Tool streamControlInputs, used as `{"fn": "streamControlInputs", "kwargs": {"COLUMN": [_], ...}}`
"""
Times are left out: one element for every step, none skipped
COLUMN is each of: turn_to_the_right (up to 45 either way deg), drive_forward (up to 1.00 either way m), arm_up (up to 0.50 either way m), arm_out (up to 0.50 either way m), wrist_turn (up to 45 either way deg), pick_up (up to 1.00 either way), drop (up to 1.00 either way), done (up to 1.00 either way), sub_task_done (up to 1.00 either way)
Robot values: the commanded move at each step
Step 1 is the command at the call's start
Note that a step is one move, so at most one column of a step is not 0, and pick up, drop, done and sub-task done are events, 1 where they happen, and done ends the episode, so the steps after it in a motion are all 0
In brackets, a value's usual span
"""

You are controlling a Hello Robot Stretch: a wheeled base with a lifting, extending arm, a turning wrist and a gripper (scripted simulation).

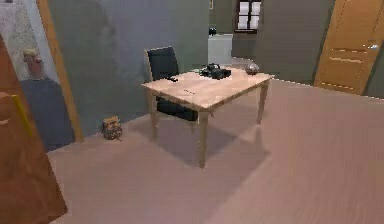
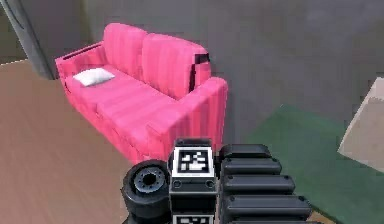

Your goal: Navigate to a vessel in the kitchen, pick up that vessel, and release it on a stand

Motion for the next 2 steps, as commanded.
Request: {"fn": "streamControlInputs", "kwargs": {"turn_to_the_right": [45.0, 45.0], "drive_forward": [0.00, 0.00], "arm_up": [0.00, 0.00], "arm_out": [0.00, 0.00], "wrist_turn": [0.0, 0.0], "pick_up": [0.00, 0.00], "drop": [0.00, 0.00], "done": [0.00, 0.00], "sub_task_done": [0.00, 0.00]}}
